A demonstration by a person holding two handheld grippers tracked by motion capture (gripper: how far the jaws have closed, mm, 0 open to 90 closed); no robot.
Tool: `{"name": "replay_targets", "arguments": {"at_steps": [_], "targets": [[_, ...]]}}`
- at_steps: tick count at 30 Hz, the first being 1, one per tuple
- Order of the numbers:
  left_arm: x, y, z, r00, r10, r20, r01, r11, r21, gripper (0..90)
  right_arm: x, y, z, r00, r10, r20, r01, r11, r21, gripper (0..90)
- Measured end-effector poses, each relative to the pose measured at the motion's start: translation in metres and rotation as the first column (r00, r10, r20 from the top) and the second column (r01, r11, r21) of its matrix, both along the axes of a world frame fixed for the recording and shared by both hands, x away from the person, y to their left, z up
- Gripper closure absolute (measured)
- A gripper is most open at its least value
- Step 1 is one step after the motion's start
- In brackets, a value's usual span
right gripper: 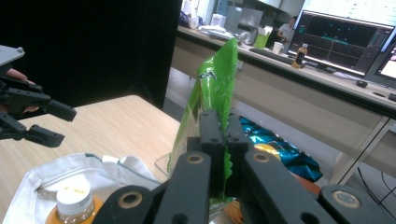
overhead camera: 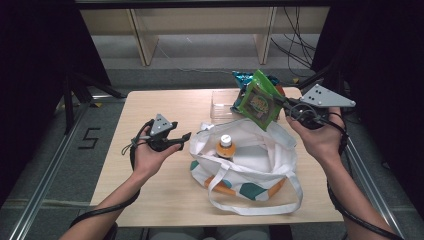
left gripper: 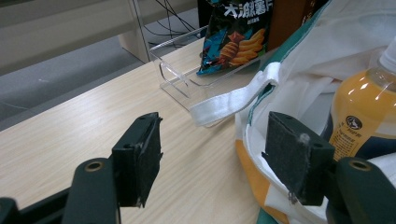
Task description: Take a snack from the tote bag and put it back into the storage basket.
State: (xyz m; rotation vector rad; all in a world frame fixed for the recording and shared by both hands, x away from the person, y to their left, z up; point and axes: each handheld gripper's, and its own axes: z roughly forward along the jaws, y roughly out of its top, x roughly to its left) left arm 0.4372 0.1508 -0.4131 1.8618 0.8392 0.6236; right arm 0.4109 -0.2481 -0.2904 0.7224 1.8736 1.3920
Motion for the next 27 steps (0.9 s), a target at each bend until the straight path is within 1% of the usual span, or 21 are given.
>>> {"name": "replay_targets", "arguments": {"at_steps": [1, 2, 3, 5, 6, 7, 9, 10, 11, 14, 15, 16, 18, 20, 22, 23, 24, 25, 26, 27], "targets": [[0.000, 0.000, 0.000, 1.0000, -0.003, 0.004, 0.003, 1.0000, 0.004, 35.3, 0.002, -0.001, 0.001, 0.9999, 0.004, 0.015, -0.004, 1.0000, -0.008, 90.0], [0.000, 0.000, 0.000, 1.0000, -0.003, 0.004, 0.003, 1.0000, 0.003, 35.3, 0.002, 0.001, 0.001, 1.0000, 0.004, -0.009, -0.003, 1.0000, 0.005, 90.0], [0.000, 0.000, 0.000, 1.0000, -0.003, 0.005, 0.003, 1.0000, 0.003, 35.3, 0.004, 0.000, 0.002, 0.9999, 0.005, -0.010, -0.005, 1.0000, 0.004, 90.0], [0.000, 0.000, 0.000, 1.0000, -0.003, 0.005, 0.003, 1.0000, 0.004, 35.3, 0.005, 0.000, 0.002, 1.0000, -0.004, -0.002, 0.004, 1.0000, 0.005, 90.0], [0.000, 0.000, 0.000, 1.0000, -0.003, 0.005, 0.003, 1.0000, 0.004, 35.3, 0.008, 0.001, 0.003, 0.9999, -0.008, 0.013, 0.008, 1.0000, 0.004, 90.0], [0.000, 0.000, 0.000, 1.0000, -0.003, 0.004, 0.003, 1.0000, 0.003, 35.3, 0.009, 0.002, 0.003, 1.0000, -0.005, -0.003, 0.005, 1.0000, 0.005, 90.0], [0.000, 0.000, 0.000, 1.0000, 0.000, 0.000, 0.000, 1.0000, -0.002, 35.3, 0.012, 0.001, 0.004, 0.9998, -0.007, 0.019, 0.007, 1.0000, 0.000, 90.0], [0.000, 0.000, 0.000, 1.0000, -0.003, 0.004, 0.003, 1.0000, 0.003, 35.4, 0.013, 0.002, 0.004, 0.9998, -0.009, 0.016, 0.009, 0.9999, 0.007, 90.0], [0.000, 0.000, 0.000, 1.0000, -0.003, 0.004, 0.003, 1.0000, 0.004, 35.3, 0.013, 0.003, 0.004, 1.0000, -0.010, 0.001, 0.010, 0.9998, 0.015, 90.0], [0.000, 0.000, 0.000, 1.0000, -0.001, 0.000, 0.001, 1.0000, 0.001, 35.4, 0.016, 0.004, 0.006, 0.9999, -0.015, 0.006, 0.015, 0.9997, 0.017, 90.0], [0.000, 0.000, 0.000, 1.0000, -0.002, 0.000, 0.002, 1.0000, 0.002, 35.3, 0.017, 0.004, 0.007, 0.9999, -0.012, 0.006, 0.012, 0.9999, 0.011, 90.0], [0.000, 0.000, 0.000, 1.0000, -0.002, 0.000, 0.002, 1.0000, 0.003, 35.3, 0.019, 0.005, 0.007, 0.9997, -0.019, 0.018, 0.019, 0.9997, 0.013, 90.0], [0.000, 0.000, 0.000, 1.0000, -0.003, 0.000, 0.003, 1.0000, 0.003, 35.4, 0.021, 0.006, 0.009, 0.9998, -0.014, 0.015, 0.014, 0.9998, 0.011, 90.0], [0.000, 0.000, 0.000, 1.0000, -0.003, 0.000, 0.003, 1.0000, 0.002, 35.4, 0.025, 0.006, 0.010, 0.9994, -0.018, 0.031, 0.017, 0.9998, 0.012, 90.0], [0.000, 0.000, 0.000, 1.0000, -0.003, 0.000, 0.003, 1.0000, 0.002, 35.3, 0.028, 0.008, 0.010, 0.9996, -0.020, 0.020, 0.020, 0.9996, 0.019, 90.0], [0.000, 0.000, 0.000, 1.0000, -0.003, 0.001, 0.003, 1.0000, 0.002, 35.3, 0.030, 0.008, 0.011, 0.9993, -0.022, 0.030, 0.021, 0.9997, 0.010, 90.0], [0.000, 0.000, 0.000, 1.0000, -0.002, 0.000, 0.002, 1.0000, 0.001, 35.4, 0.030, 0.009, 0.010, 0.9996, -0.022, 0.017, 0.022, 0.9996, 0.019, 90.0], [0.000, 0.000, 0.000, 1.0000, -0.002, 0.000, 0.002, 1.0000, 0.001, 35.3, 0.033, 0.009, 0.011, 0.9992, -0.024, 0.034, 0.023, 0.9996, 0.016, 90.0], [0.000, 0.000, -0.001, 1.0000, 0.000, 0.000, 0.000, 1.0000, -0.001, 35.3, 0.033, 0.010, 0.010, 0.9996, -0.023, 0.014, 0.023, 0.9995, 0.024, 90.0], [0.000, 0.001, -0.001, 1.0000, 0.000, -0.001, 0.000, 1.0000, -0.001, 35.3, 0.035, 0.011, 0.010, 0.9995, -0.023, 0.022, 0.022, 0.9995, 0.024, 90.0]]}}
